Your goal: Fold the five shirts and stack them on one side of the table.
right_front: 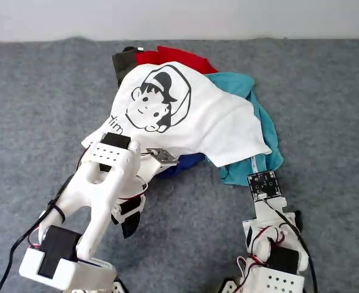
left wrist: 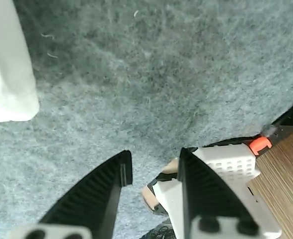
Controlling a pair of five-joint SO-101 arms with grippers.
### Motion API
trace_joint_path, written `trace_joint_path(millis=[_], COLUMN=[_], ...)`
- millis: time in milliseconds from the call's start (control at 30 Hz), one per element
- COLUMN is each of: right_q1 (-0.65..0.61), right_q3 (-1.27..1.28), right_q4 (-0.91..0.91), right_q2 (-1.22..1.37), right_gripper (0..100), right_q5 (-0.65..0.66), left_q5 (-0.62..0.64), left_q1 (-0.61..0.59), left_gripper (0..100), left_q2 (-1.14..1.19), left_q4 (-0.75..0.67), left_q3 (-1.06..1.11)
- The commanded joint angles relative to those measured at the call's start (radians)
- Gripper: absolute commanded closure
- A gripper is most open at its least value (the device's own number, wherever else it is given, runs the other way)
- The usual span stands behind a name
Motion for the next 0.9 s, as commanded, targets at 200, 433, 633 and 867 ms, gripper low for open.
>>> trace_joint_path(millis=[200, 433, 633, 867], right_q1=[0.007, 0.007, 0.007, 0.007], right_q3=[0.011, 0.011, 0.011, 0.011], right_q4=[0.007, 0.007, 0.007, 0.007], right_q2=[-0.013, -0.013, -0.013, -0.013], right_gripper=[64.1, 64.1, 64.1, 64.1], right_q5=[0.009, 0.009, 0.009, 0.009], left_q5=[-0.011, -0.011, -0.014, -0.011], left_q1=[-0.002, -0.003, -0.114, -0.207], left_gripper=[84, 84, 84, 84], left_q2=[0.000, 0.000, 0.000, 0.000], left_q4=[0.021, 0.020, 0.020, 0.012], left_q3=[0.001, 0.001, 0.001, -0.004])
